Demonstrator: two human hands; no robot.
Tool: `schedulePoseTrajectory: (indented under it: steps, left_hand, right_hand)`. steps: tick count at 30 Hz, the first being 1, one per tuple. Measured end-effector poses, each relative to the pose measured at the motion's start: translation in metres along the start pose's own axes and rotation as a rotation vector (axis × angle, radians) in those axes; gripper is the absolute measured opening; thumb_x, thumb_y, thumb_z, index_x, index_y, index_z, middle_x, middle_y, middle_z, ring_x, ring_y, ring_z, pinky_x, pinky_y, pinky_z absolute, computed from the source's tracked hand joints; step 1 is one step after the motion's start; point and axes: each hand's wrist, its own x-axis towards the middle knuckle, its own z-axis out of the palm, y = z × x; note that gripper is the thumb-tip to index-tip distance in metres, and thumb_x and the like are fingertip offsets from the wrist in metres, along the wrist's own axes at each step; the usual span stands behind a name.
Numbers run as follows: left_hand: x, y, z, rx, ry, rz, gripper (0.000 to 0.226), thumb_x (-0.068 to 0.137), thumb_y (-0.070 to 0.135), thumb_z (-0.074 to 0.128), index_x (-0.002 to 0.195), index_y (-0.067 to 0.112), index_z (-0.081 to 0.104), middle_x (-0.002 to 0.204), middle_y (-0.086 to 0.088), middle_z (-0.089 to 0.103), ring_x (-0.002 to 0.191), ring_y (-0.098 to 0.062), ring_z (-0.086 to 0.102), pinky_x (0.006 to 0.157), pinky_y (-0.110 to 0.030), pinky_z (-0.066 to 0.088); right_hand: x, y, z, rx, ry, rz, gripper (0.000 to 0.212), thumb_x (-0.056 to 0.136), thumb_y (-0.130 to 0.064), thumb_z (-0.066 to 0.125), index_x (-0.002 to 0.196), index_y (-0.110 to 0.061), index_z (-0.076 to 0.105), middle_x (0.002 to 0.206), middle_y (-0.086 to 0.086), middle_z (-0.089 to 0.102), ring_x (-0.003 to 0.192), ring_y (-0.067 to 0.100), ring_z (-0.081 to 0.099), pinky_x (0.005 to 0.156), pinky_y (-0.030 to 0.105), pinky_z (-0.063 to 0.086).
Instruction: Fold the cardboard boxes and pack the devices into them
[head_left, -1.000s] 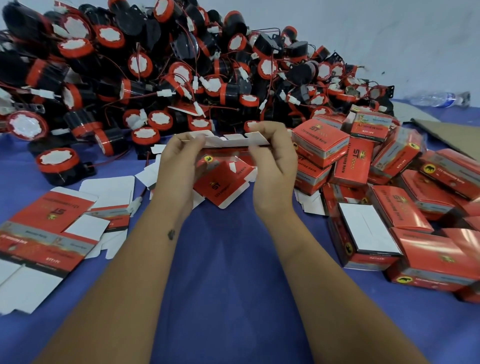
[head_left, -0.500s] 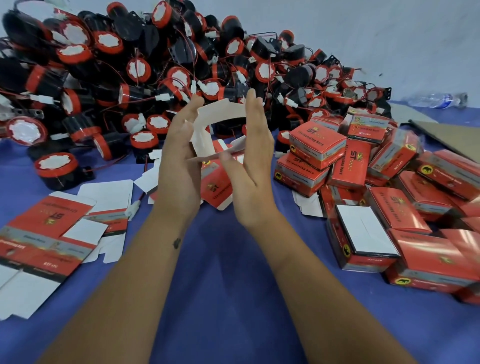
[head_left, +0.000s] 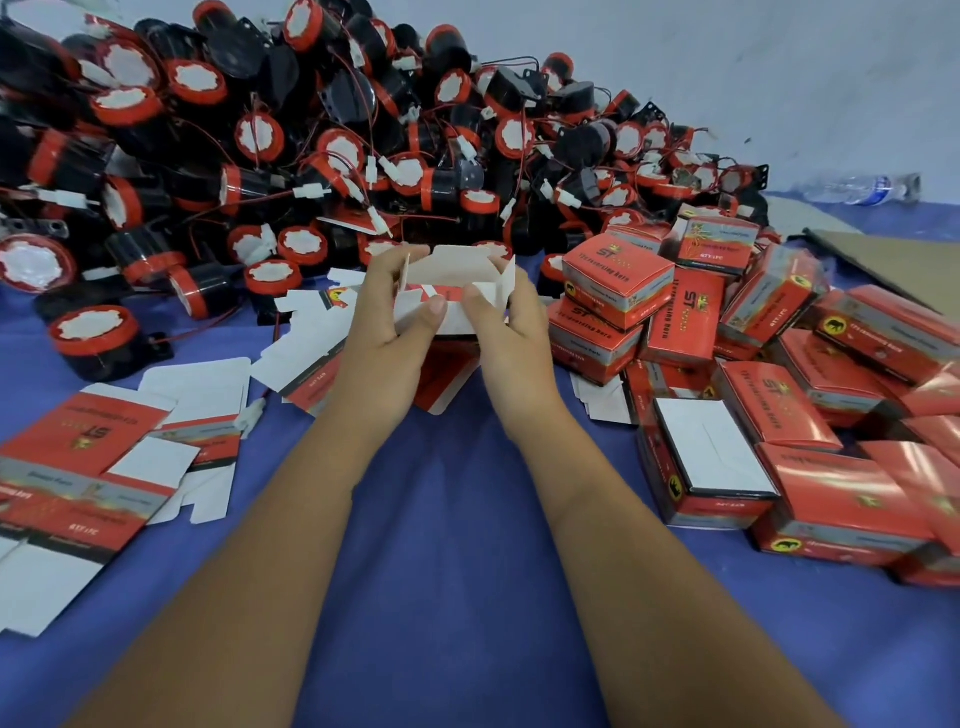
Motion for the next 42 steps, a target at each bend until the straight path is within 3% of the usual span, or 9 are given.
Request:
schedulePoseTrajectory:
  steps: [5,8,12,17,23,30,34,39,42]
  left_hand:
    - [0.003,-0.004,0.001,-0.133,0.089,-0.113,0.034,0.1,0.011,0.054,0.115,0.041,0.057,0.117,0.018,0.062,0.111,-0.003,0.06,0.088,-0.022,0.051]
    - [0.006,-0.006,-0.006,-0.2,0.139,-0.195,0.028,0.093,0.019,0.06,0.112,0.039,0.063,0.122,0.003,0.066,0.116,-0.019,0.062,0.099,-0.042,0.052]
    - [0.009,-0.004,-0.008,-0.473,0.022,-0.311,0.045,0.095,0.059,0.042,0.126,0.032,0.061,0.129,0.001,0.068,0.112,-0.01,0.067,0.085,-0.027,0.057]
    - [0.004,-0.008,-0.002,-0.165,-0.012,-0.197,0.03,0.104,0.044,0.038,0.125,0.064,0.048,0.146,0.017,0.05,0.131,-0.004,0.05,0.109,-0.033,0.043]
    - [0.006,-0.011,-0.002,-0.02,0.12,-0.161,0.034,0.109,0.024,0.034,0.119,0.056,0.039,0.119,0.026,0.053,0.105,0.01,0.053,0.085,-0.014,0.043]
    - [0.005,-0.012,0.001,-0.117,0.093,-0.159,0.05,0.106,0.015,0.034,0.108,0.062,0.051,0.126,0.017,0.057,0.11,-0.002,0.057,0.092,-0.026,0.05]
    - [0.005,-0.009,0.002,-0.182,0.115,-0.177,0.047,0.1,0.008,0.042,0.086,0.049,0.062,0.102,0.038,0.061,0.103,-0.004,0.062,0.089,-0.036,0.055]
    - [0.004,-0.011,0.002,-0.302,0.124,-0.204,0.04,0.086,0.003,0.047,0.07,0.031,0.07,0.138,0.022,0.052,0.131,-0.015,0.051,0.109,-0.047,0.045]
    - [0.001,-0.007,0.001,-0.275,0.107,-0.195,0.031,0.072,0.013,0.041,0.078,0.021,0.07,0.141,0.017,0.05,0.137,-0.013,0.044,0.113,-0.048,0.04]
  right_hand:
    - [-0.001,0.005,-0.001,0.076,-0.057,0.04,0.025,0.1,-0.018,0.051,0.104,-0.042,0.053,0.109,-0.015,0.063,0.097,-0.004,0.062,0.078,0.017,0.05]
    - [-0.002,0.007,0.002,0.014,-0.072,0.008,0.029,0.1,-0.016,0.048,0.102,-0.045,0.053,0.118,-0.005,0.061,0.112,0.012,0.058,0.09,0.031,0.05]
    - [0.002,0.006,0.002,0.029,-0.062,0.03,0.026,0.103,-0.015,0.045,0.117,-0.036,0.05,0.13,0.002,0.056,0.118,0.013,0.055,0.094,0.027,0.047]
    - [0.003,0.005,0.004,0.039,-0.04,0.04,0.026,0.103,-0.014,0.045,0.123,-0.03,0.049,0.132,0.006,0.052,0.122,0.018,0.052,0.104,0.039,0.046]
    - [0.009,0.0,0.006,0.307,-0.119,0.147,0.028,0.107,-0.027,0.038,0.126,-0.031,0.058,0.129,-0.009,0.061,0.123,0.004,0.054,0.103,0.023,0.042]
    - [0.004,0.002,0.001,0.444,-0.208,0.225,0.025,0.099,-0.01,0.047,0.114,-0.028,0.057,0.116,0.005,0.063,0.094,0.013,0.063,0.071,0.022,0.054]
    - [0.002,0.004,0.003,0.41,-0.206,0.203,0.029,0.1,-0.006,0.042,0.11,-0.029,0.056,0.114,0.005,0.061,0.089,0.01,0.063,0.072,0.022,0.053]
    - [0.001,0.0,-0.002,0.658,-0.269,0.211,0.038,0.088,-0.01,0.038,0.121,-0.015,0.056,0.101,0.003,0.066,0.085,0.012,0.066,0.072,0.023,0.054]
    - [0.001,-0.001,-0.002,0.468,-0.261,0.241,0.037,0.093,-0.003,0.043,0.122,-0.022,0.055,0.126,0.013,0.059,0.097,0.018,0.064,0.075,0.026,0.055]
